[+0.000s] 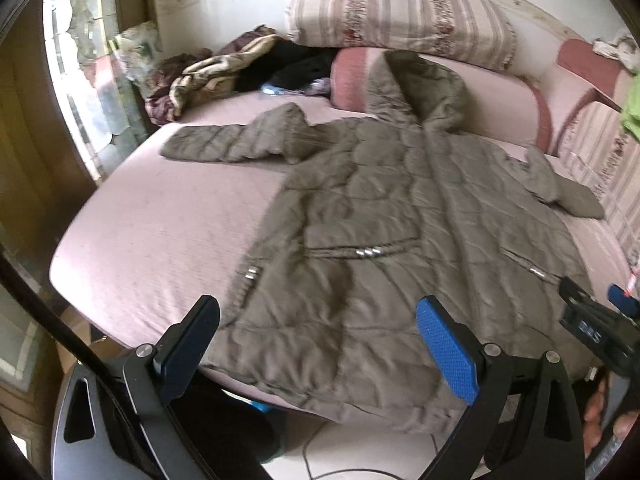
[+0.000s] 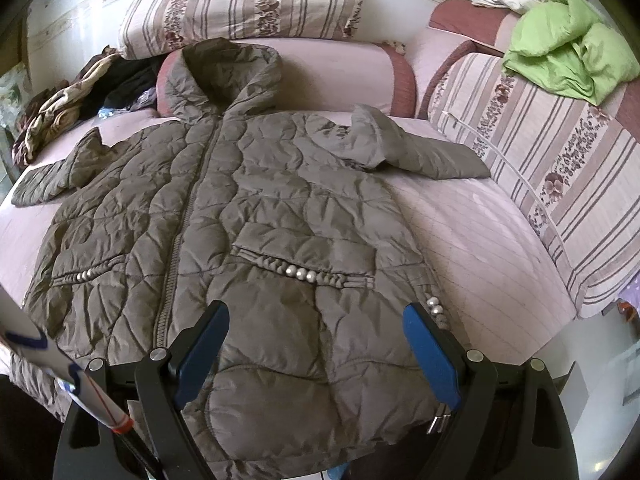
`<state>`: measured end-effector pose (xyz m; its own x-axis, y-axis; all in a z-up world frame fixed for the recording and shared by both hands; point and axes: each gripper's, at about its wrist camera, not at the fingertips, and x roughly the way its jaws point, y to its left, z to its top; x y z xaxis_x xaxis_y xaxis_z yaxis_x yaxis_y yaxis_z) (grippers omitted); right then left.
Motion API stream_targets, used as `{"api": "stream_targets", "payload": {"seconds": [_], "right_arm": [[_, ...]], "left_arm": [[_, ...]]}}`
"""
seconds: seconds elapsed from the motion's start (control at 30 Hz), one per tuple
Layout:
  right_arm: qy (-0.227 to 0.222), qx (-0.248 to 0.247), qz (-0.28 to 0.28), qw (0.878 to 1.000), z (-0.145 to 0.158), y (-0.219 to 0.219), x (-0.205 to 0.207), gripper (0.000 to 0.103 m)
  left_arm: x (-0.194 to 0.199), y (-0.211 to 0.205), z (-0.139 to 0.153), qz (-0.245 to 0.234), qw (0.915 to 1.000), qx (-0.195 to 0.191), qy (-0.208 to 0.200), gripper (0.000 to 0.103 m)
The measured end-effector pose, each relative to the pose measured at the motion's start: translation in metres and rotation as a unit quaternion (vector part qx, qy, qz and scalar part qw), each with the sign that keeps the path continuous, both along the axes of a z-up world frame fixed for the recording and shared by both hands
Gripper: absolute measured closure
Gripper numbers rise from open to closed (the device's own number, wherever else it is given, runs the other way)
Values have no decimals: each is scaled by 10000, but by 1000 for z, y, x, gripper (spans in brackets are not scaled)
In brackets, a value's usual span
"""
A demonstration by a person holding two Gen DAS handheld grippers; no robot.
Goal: Fold large clothes
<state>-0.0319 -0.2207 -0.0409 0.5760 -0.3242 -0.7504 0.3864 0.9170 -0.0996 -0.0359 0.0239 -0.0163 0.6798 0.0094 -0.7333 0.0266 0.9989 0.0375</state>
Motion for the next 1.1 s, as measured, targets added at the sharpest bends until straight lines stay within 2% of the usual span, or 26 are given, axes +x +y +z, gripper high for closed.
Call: {"api": "stream_targets", "payload": {"seconds": [0.13, 0.33, 0.77, 1.1], "right_arm": [[-35, -47, 202, 9998, 1, 12, 1, 11], [-72, -177, 417, 9989, 4, 31, 4, 11], [-3, -390, 1076, 9934, 14, 82, 22, 11], [-87, -395, 1435, 9888, 25, 115, 41, 11]], "left_arm": [[8, 14, 0, 194, 9997, 101, -96, 4], [16, 26, -3, 127, 9996, 223, -89, 4], [34, 62, -18, 365, 9991, 69, 205, 4], [49, 111, -14, 771, 9970, -39, -10, 4]]}}
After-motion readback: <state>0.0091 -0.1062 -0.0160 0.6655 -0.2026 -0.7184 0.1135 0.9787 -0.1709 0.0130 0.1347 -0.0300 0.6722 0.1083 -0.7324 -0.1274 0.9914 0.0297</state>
